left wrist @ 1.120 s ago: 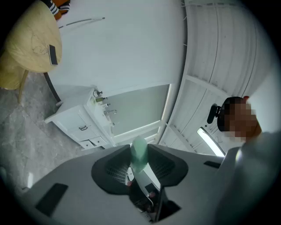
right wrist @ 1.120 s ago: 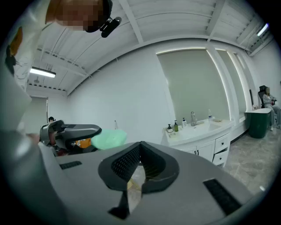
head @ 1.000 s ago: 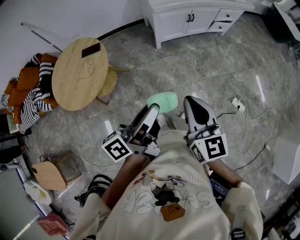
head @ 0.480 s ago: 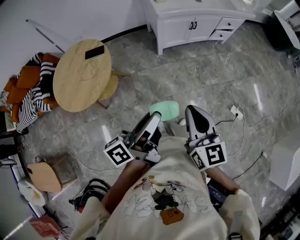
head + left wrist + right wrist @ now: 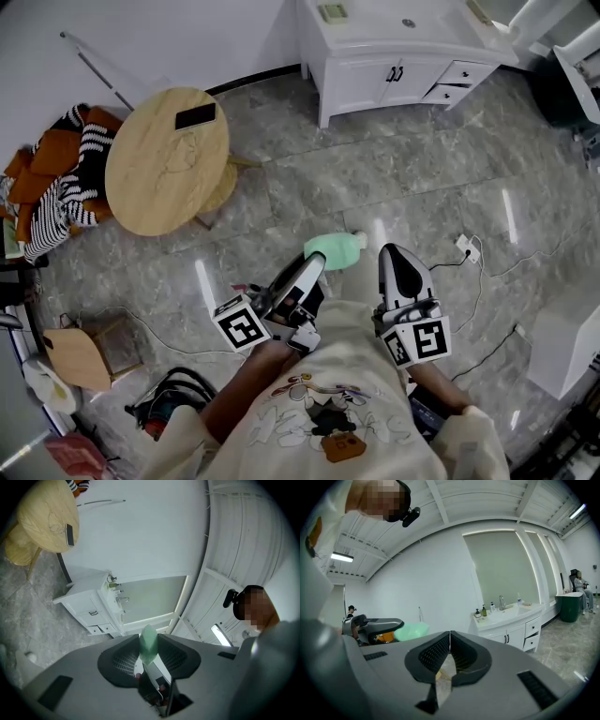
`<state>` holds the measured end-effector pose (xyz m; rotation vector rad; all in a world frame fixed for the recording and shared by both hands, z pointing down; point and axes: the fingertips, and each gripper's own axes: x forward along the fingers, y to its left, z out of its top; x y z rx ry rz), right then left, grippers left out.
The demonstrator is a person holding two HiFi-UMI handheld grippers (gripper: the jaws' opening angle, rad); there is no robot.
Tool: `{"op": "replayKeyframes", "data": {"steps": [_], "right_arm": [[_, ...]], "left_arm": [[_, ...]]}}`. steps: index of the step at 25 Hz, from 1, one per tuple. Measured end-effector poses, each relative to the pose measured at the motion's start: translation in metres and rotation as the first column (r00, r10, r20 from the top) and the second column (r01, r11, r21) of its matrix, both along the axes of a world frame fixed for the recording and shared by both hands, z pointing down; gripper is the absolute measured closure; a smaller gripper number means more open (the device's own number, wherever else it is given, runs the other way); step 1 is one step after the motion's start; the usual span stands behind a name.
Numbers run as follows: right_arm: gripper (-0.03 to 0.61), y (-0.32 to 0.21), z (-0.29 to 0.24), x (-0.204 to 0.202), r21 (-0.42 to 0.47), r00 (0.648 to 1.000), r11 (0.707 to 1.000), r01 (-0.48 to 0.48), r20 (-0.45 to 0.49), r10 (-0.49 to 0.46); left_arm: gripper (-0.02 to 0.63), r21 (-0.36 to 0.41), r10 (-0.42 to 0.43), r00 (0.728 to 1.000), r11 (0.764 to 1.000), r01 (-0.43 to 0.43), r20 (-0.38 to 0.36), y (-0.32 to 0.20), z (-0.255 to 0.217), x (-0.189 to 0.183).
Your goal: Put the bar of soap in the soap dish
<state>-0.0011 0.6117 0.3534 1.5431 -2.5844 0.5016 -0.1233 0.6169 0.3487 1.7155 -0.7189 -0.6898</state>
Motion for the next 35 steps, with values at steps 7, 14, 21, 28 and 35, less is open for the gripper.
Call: {"op": "replayKeyframes", "data": {"steps": [7, 14, 21, 28, 35], "right_arm": [[0.569, -0.028, 0.013, 0.006, -0.038, 1.0, 0.999, 0.008, -0.004, -0.008], [0.569, -0.094, 0.016, 0.012, -0.018, 0.999, 0.999, 0.044, 0.004, -0.044], [0.569, -0.172, 0.015, 0.033, -0.003, 0.992, 0.992, 0.122, 0.007, -0.122], [0.569, -0.246, 0.015, 0.075, -0.007, 0.99, 0.99, 0.141, 0.033, -0.14], [0.569, -0.289, 0.037, 0.105, -0.051, 0.989, 0.989, 0.136, 0.058, -0.133]], "left_arm": [[0.48, -0.02, 0.0, 1.0, 1.0, 0.0, 0.002, -0.031, 0.006, 0.005], [0.48, -0.026, -0.032, 0.999, 0.999, 0.032, 0.027, -0.091, 0.002, 0.016], [0.48, -0.021, -0.03, 0.998, 0.999, 0.031, 0.054, -0.176, -0.003, 0.046], [0.48, -0.003, -0.023, 0.997, 1.0, 0.023, 0.079, -0.253, -0.016, 0.086], [0.48, -0.049, -0.052, 0.994, 0.997, 0.057, 0.099, -0.305, -0.007, 0.116]]}}
